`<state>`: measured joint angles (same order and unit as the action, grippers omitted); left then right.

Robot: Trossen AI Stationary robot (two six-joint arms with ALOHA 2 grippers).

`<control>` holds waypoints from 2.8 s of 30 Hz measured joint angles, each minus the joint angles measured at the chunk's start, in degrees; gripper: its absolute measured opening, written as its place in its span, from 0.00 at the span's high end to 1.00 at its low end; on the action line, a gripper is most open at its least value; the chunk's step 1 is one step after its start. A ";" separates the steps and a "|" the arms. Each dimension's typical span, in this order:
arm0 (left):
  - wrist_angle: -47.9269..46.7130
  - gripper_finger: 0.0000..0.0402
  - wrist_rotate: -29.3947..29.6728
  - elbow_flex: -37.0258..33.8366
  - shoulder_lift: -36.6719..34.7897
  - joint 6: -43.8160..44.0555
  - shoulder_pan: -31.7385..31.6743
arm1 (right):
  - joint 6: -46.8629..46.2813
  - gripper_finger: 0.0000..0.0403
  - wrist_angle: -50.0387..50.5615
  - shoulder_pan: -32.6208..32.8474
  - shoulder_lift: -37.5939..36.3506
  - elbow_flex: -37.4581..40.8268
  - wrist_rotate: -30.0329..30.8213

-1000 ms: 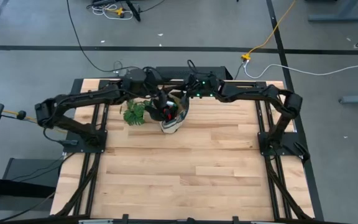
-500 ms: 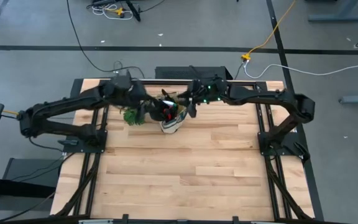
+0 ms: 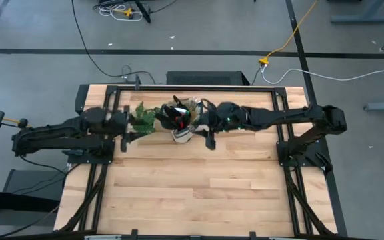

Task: Pick & Place Garden tools in Gardening bag
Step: Return to Home Position

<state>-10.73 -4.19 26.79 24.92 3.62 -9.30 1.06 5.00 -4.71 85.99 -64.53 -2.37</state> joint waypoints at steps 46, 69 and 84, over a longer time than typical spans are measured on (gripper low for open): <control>12.97 0.48 6.52 -26.27 -15.21 4.73 8.24 | -16.64 0.60 -66.34 8.19 -17.82 63.62 0.44; 16.55 0.48 6.50 -26.34 -24.80 4.74 8.24 | -16.63 0.60 -50.56 8.17 -58.92 63.64 0.45; 17.32 0.48 6.53 -26.36 -24.80 4.72 8.29 | -16.63 0.60 -55.34 8.13 -85.93 63.66 0.32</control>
<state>6.58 2.34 0.43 0.12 8.34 -1.01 -15.57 -50.34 3.42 0.05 -0.87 -2.05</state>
